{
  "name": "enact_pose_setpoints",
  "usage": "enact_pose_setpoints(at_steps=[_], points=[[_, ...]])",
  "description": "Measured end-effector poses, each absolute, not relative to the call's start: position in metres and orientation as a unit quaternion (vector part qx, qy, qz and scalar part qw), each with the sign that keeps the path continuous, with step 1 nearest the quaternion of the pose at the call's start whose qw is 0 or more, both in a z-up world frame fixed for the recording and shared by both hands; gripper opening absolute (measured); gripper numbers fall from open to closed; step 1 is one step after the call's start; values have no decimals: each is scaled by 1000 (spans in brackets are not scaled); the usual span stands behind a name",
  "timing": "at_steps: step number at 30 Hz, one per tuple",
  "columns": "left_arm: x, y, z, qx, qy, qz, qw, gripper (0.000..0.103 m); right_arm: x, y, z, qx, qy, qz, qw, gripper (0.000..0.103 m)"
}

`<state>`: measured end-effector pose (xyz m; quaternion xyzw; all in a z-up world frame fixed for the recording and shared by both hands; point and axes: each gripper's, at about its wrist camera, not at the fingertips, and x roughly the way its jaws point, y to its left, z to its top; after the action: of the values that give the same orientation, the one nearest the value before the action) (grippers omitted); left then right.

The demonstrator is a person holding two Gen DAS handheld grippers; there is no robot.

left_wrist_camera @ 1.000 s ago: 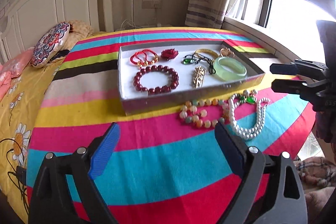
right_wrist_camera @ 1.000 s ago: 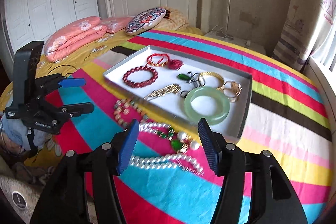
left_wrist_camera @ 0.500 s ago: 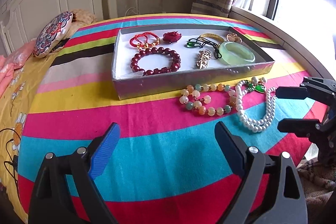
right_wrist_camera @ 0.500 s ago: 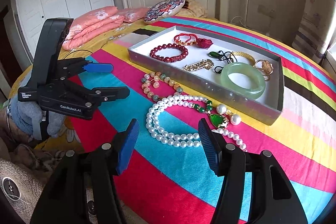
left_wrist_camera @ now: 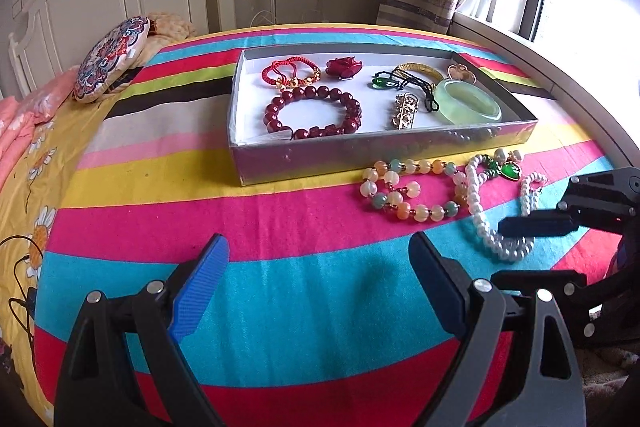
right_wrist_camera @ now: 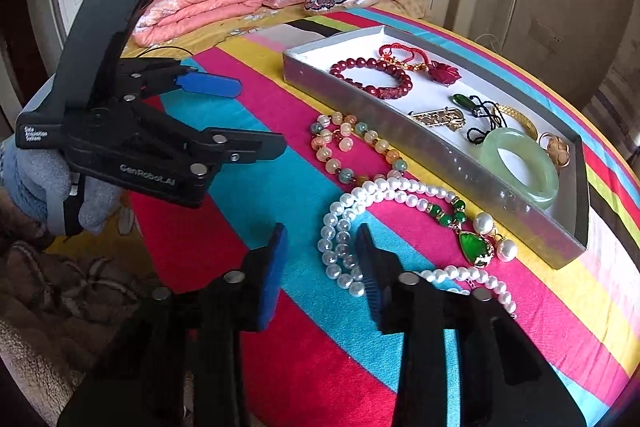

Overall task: Organize jewelry
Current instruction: 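Grasp the agate bead bracelet with the left gripper while the right gripper grasps the pearl necklace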

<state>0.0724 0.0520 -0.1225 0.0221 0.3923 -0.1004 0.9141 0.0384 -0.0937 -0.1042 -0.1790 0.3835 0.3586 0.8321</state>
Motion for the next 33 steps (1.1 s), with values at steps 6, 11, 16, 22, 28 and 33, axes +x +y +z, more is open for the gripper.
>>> enact_pose_setpoints(at_steps=[6, 11, 16, 22, 28, 33], points=[[84, 32, -115, 29, 394, -121, 911, 90, 33, -107, -102, -184, 382, 342, 839, 14], [98, 12, -117, 32, 410, -140, 901, 78, 31, -135, -98, -160, 385, 331, 846, 10], [107, 2, -115, 27, 413, -139, 900, 60, 24, -157, -98, -141, 388, 324, 851, 7], [95, -5, -120, 69, 408, -144, 899, 25, 27, -170, -99, -115, 400, 324, 850, 8], [79, 8, -111, 57, 386, -141, 910, 7, 29, -171, -99, -97, 408, 328, 846, 10], [81, 24, -113, 41, 395, -133, 908, 8, 35, -164, -101, -101, 419, 322, 843, 17]])
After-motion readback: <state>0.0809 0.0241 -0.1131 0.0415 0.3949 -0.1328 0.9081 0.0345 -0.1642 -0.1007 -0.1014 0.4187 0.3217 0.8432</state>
